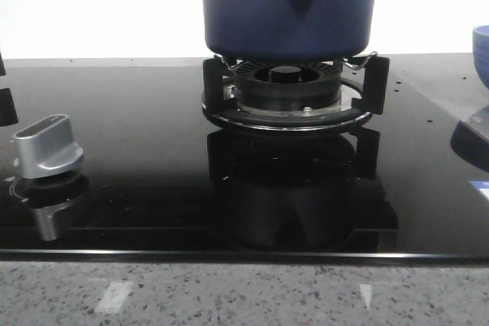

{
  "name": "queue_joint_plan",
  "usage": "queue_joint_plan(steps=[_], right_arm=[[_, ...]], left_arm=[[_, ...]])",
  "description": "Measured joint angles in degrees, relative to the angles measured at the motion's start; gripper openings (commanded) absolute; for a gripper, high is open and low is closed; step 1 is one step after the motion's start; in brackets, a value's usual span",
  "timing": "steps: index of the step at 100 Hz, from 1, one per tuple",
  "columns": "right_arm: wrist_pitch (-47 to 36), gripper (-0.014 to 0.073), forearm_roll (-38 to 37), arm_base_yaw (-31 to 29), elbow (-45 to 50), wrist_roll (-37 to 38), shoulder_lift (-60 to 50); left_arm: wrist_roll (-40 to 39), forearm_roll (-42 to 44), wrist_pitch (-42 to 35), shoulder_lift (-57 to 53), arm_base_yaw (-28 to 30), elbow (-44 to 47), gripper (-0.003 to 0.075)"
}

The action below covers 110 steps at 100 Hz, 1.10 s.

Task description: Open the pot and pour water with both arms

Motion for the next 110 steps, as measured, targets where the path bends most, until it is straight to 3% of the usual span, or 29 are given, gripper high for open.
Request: queue_joint_plan(steps=[110], right_arm=[[-1.99, -0.0066, 0.78, 0.00, 0.00, 0.00, 0.00]], left_arm=[[0.00, 0.00, 0.00, 0.00, 0.00, 0.00, -0.0020]])
